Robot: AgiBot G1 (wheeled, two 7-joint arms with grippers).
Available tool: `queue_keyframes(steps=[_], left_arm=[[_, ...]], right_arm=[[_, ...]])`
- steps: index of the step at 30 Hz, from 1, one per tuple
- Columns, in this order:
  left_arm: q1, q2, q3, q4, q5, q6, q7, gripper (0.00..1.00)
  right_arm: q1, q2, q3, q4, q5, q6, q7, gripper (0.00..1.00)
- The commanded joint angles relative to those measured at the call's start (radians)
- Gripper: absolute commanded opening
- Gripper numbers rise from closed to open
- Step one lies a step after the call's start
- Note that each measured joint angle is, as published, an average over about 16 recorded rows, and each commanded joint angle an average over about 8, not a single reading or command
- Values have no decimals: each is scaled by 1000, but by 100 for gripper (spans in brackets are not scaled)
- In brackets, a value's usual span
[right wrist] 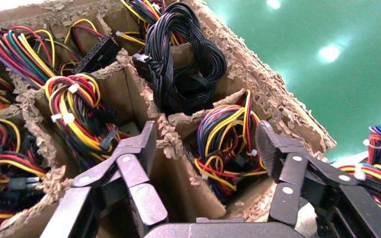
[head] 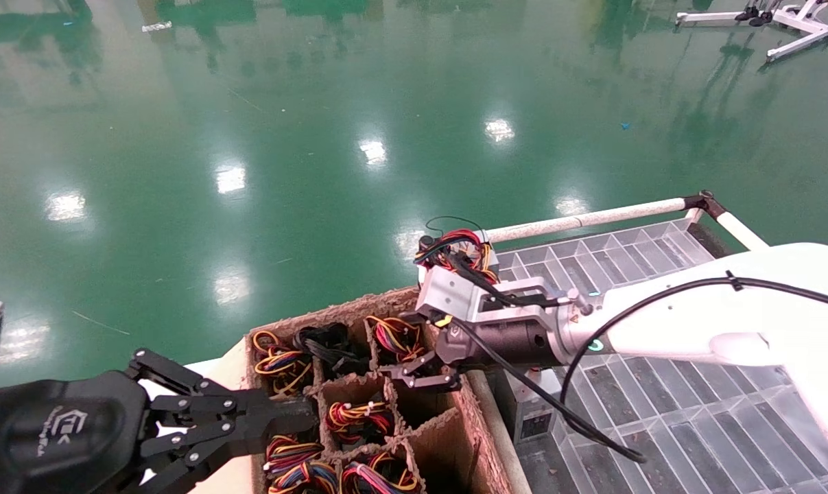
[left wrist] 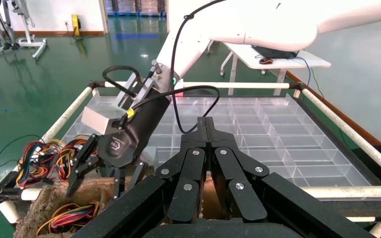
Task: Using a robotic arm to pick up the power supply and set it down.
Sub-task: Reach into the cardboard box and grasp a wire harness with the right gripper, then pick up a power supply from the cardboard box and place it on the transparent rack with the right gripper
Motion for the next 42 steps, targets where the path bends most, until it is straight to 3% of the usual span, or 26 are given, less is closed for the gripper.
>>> queue_keyframes(steps=[1, 6, 12, 15, 32, 42], left_arm=[[0, 0, 0, 0, 0, 0, 0, 7], [0, 0, 0, 0, 0, 0, 0, 21], [0, 0, 0, 0, 0, 0, 0, 78], [0, 0, 0, 0, 0, 0, 0, 97], [0, 0, 0, 0, 0, 0, 0, 100], [0, 0, 0, 0, 0, 0, 0, 100]], right_arm=[[4, -9, -1, -19, -2, 5, -10, 0], [17, -25, -2, -62, -5, 9, -33, 0], [27, -34, -1, -103, -4, 11, -56, 0], [31, -36, -1, -119, -4, 9, -65, 0], [49, -31, 27, -164, 43, -25, -87, 0], [57, 22, 63, -85, 95, -55, -50, 0]])
